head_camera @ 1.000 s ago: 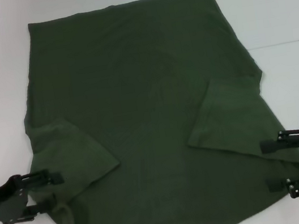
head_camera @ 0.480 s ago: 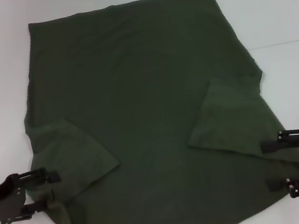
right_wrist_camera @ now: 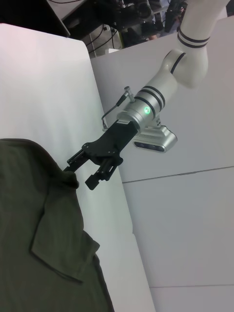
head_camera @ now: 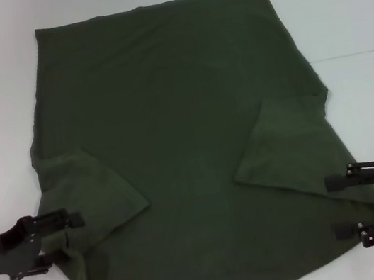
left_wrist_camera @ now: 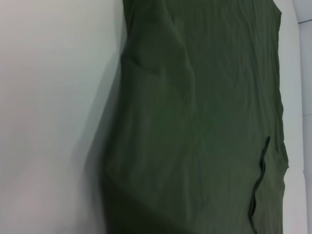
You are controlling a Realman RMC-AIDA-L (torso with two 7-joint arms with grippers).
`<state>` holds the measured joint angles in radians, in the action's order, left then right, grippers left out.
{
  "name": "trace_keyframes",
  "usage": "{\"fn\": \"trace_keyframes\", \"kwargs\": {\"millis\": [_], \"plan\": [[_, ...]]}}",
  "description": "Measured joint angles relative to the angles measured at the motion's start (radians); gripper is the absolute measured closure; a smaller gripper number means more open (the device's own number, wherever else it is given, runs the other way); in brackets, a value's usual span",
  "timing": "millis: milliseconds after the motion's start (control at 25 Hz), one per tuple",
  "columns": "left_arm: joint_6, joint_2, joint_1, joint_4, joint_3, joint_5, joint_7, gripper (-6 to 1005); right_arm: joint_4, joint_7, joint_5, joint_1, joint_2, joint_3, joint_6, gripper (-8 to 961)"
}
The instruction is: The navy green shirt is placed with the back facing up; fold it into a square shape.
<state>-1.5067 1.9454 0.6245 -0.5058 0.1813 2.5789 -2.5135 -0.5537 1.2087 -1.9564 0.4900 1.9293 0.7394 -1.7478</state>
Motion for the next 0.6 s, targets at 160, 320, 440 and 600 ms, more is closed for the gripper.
{"fn": "trace_keyframes", "kwargs": {"millis": [160,320,440,600], "plan": [[-0.016,-0.002,-0.011,-0.015,-0.001,0.007,-0.015,121,0.0,0.0,0.0,-0.001,0.0,0.0,0.0,106],[-0.026,-0.004,-0.026,-0.043,0.002,0.011,-0.031,121,0.0,0.003,-0.001,-0.002,0.0,0.0,-0.001,106],[-0.027,-0.006,-0.037,-0.063,0.002,0.021,-0.043,121,0.0,0.003,-0.001,-0.003,0.0,0.0,-0.001,106],[-0.028,-0.009,-0.05,-0.08,-0.004,0.032,-0.049,127,0.0,0.003,0.0,-0.005,0.0,0.0,-0.001,106]]}}
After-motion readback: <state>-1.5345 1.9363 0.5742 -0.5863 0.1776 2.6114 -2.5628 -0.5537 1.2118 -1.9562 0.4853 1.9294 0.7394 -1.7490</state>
